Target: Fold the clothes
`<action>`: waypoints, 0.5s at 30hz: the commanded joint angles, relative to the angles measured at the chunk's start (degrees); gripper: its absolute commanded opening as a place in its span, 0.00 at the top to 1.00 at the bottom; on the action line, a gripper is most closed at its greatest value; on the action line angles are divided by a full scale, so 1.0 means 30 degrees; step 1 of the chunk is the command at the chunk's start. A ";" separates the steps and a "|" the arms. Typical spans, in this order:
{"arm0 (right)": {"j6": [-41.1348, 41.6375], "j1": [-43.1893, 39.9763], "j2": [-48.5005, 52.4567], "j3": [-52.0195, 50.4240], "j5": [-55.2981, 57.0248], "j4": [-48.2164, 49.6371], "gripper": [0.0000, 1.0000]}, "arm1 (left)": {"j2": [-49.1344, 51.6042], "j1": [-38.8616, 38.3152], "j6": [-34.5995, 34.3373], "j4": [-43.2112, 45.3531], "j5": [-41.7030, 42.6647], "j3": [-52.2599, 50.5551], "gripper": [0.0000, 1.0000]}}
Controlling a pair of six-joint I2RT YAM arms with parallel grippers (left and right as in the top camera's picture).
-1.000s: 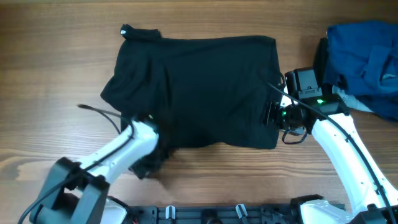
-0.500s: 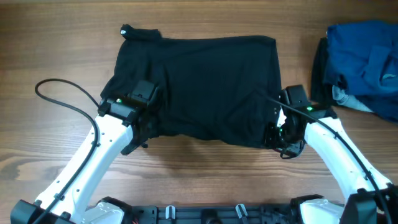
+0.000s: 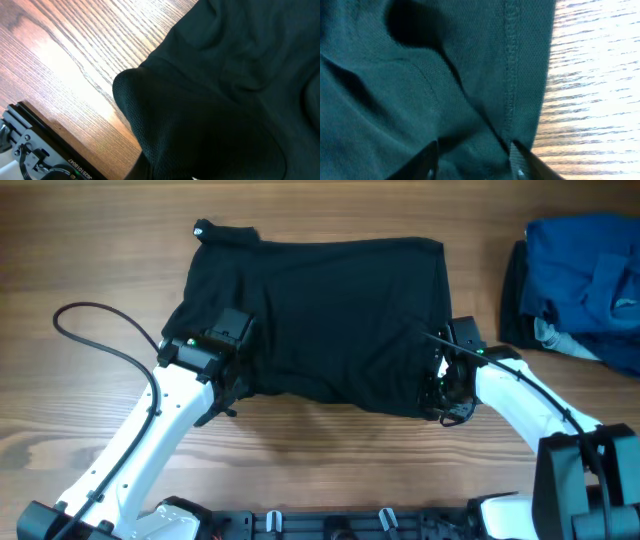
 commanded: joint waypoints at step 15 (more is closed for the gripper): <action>-0.1464 -0.3628 -0.2769 0.2790 -0.0270 -0.6135 0.96 | -0.0117 0.0138 0.0168 -0.0823 -0.0685 0.0189 0.96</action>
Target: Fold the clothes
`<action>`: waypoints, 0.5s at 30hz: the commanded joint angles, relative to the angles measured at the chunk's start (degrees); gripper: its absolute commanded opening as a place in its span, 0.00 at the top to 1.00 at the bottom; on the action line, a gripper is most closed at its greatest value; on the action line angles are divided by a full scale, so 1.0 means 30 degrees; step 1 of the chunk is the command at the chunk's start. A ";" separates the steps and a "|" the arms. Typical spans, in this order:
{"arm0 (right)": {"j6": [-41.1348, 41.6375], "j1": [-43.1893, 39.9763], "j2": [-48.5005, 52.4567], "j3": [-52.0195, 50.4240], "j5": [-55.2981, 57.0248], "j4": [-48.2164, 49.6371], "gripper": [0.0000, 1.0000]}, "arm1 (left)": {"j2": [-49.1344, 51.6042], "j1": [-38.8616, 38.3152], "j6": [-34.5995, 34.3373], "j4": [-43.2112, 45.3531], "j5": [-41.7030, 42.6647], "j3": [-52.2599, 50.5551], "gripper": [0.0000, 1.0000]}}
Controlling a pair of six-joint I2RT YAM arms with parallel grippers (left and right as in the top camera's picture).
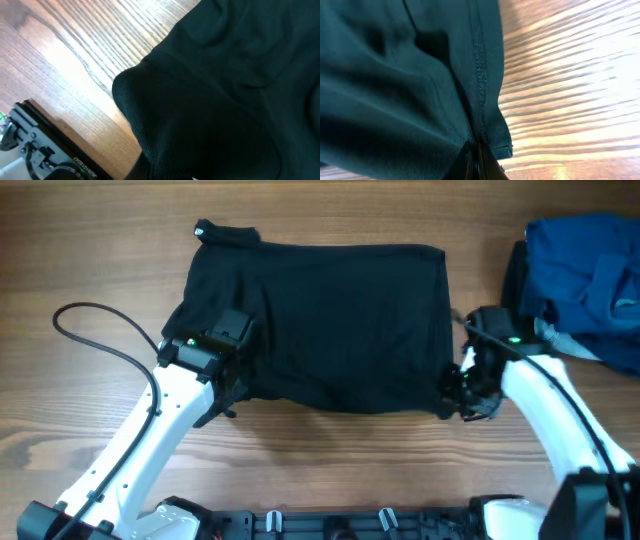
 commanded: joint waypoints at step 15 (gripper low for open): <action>-0.3504 -0.3300 -0.0284 0.0313 -0.2652 -0.1931 0.62 | -0.0117 0.0138 0.1756 -0.3147 0.3665 0.0189 0.55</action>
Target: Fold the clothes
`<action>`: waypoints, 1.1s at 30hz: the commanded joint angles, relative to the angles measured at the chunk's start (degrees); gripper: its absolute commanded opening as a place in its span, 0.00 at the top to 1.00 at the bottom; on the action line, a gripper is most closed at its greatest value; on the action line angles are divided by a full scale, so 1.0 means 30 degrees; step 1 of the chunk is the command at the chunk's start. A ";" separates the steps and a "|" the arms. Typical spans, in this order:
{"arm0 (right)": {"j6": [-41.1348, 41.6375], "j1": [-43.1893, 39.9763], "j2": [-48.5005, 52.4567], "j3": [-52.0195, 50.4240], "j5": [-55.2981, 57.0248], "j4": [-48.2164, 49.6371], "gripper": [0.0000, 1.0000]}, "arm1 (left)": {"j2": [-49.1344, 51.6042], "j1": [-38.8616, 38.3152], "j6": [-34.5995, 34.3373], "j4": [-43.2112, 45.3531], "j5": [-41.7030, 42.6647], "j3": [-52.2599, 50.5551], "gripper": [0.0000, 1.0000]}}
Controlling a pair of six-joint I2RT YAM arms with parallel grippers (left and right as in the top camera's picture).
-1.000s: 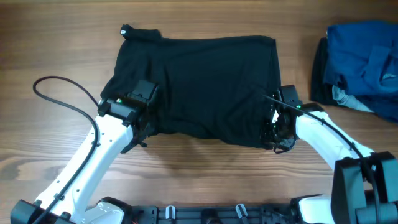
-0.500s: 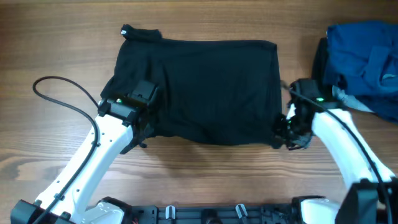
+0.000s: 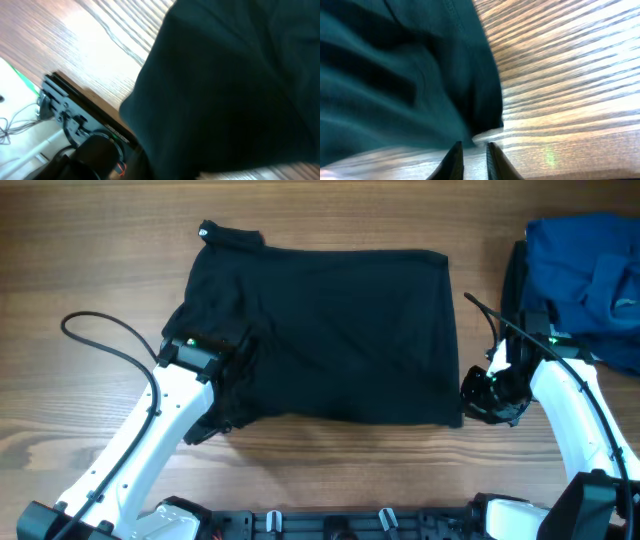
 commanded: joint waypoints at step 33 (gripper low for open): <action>-0.2980 0.1880 0.2368 0.3067 -0.1712 0.8269 0.52 | 0.3351 1.0389 1.2764 1.7005 0.4940 0.0554 0.25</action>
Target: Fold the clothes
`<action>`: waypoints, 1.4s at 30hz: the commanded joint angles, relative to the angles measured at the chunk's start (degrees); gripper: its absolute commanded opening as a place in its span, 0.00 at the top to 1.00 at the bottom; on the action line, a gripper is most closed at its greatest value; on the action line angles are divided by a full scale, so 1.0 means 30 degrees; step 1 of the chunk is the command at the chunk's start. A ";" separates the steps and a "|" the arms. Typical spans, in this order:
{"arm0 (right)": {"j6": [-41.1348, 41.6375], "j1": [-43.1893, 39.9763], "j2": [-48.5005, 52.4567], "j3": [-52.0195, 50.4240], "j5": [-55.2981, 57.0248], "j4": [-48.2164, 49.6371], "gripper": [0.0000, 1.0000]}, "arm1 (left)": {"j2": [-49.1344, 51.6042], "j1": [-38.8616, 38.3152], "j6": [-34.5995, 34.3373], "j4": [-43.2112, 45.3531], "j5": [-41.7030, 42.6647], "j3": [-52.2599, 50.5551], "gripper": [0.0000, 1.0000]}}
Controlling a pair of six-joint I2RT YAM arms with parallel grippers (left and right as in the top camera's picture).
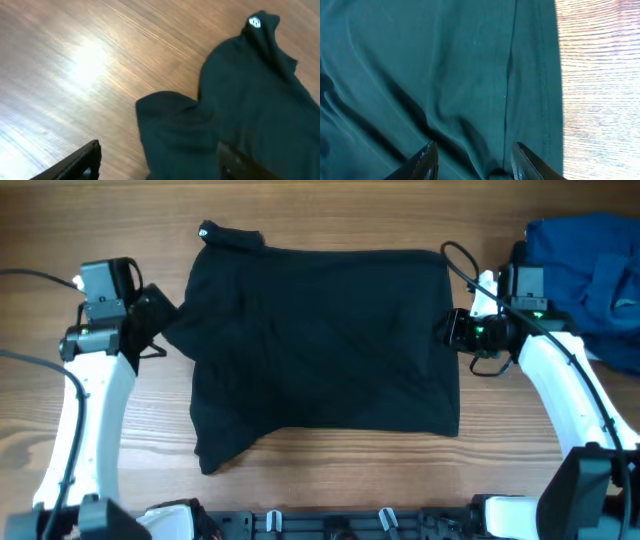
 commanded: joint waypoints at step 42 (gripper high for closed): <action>-0.0656 0.0095 0.0313 0.0299 0.0262 -0.0678 0.52 | 0.6586 0.1858 0.4641 0.2820 0.5027 0.0648 0.40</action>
